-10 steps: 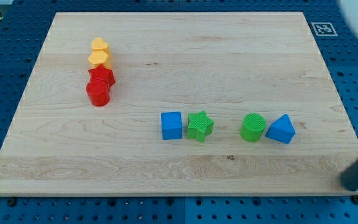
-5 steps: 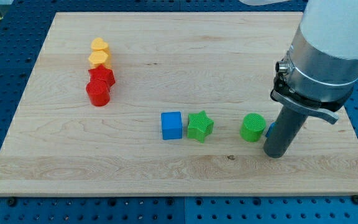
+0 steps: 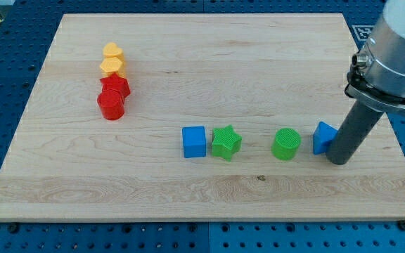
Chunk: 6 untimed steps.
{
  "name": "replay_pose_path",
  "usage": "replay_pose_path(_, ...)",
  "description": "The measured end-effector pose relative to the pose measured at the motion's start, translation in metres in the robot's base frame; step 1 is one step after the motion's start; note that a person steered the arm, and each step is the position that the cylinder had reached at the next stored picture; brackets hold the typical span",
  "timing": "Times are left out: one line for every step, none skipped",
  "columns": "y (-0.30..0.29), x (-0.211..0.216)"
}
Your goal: Push the blue triangle upwards
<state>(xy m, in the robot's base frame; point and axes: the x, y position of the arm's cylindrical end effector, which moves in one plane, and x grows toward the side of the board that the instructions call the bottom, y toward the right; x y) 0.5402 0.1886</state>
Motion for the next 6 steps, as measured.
replay_pose_path(-0.006,0.001)
replay_pose_path(-0.005,-0.004)
replay_pose_path(-0.012,-0.027)
replay_pose_path(-0.020,-0.049)
replay_pose_path(-0.026,-0.078)
replay_pose_path(-0.026,-0.111)
